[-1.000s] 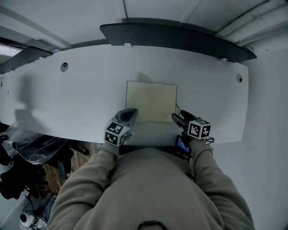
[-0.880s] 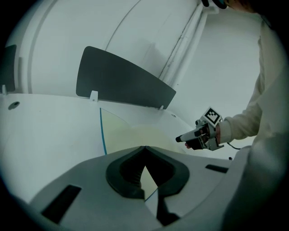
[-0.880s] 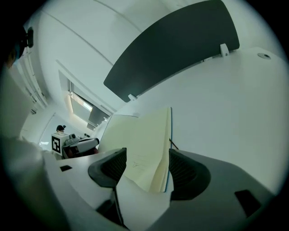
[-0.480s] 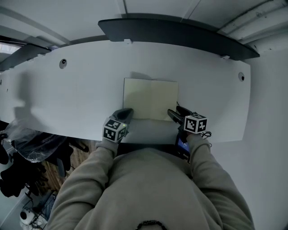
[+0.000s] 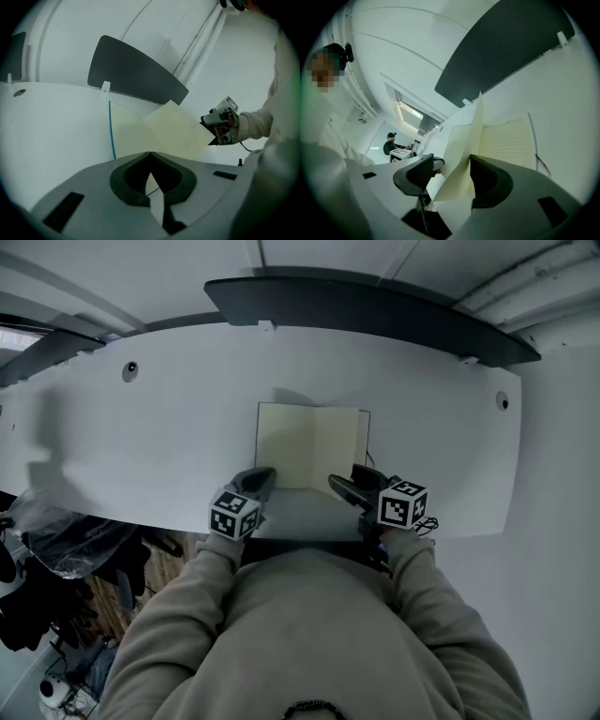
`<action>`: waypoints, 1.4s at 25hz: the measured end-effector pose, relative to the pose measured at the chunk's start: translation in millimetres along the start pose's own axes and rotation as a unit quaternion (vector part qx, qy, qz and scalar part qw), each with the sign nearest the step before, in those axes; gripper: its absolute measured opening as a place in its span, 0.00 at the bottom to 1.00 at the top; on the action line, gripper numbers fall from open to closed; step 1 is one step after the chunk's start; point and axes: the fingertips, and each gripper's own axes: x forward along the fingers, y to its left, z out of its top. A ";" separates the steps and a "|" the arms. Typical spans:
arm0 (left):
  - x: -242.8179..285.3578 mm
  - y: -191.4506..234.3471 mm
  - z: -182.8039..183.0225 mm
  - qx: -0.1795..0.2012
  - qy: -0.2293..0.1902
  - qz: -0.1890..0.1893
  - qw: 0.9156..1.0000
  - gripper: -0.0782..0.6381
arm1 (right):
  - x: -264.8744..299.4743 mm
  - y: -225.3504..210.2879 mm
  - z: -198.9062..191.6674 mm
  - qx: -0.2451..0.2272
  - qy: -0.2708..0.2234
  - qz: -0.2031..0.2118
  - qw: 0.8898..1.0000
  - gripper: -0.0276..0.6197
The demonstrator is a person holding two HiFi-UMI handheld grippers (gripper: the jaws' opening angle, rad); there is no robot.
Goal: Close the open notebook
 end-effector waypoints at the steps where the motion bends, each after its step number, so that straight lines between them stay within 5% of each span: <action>1: -1.7 -0.9 -0.5 -0.001 -0.001 -0.002 1.000 0.10 | 4.3 13.7 1.2 -0.007 0.002 0.017 1.000 0.44; 7: -10.6 1.1 -3.7 -0.020 -0.011 0.000 1.000 0.10 | 46.4 54.0 -16.6 -0.054 0.055 0.054 0.996 0.44; 16: -19.5 5.1 -4.1 -0.025 -0.015 -0.011 1.000 0.10 | 60.2 30.6 -33.8 -0.055 0.074 0.011 0.996 0.44; 28: -51.1 19.4 36.4 -0.046 -0.078 0.004 0.996 0.10 | 129.5 46.1 -55.4 -0.081 0.129 0.026 0.988 0.44; 31: -55.5 18.3 54.5 -0.034 -0.094 -0.005 0.995 0.10 | 139.3 49.4 -56.8 -0.083 0.138 0.029 0.986 0.44; 35: -39.8 -7.6 75.6 0.014 -0.087 -0.061 0.994 0.10 | 146.4 51.3 -61.6 -0.081 0.147 0.027 0.985 0.44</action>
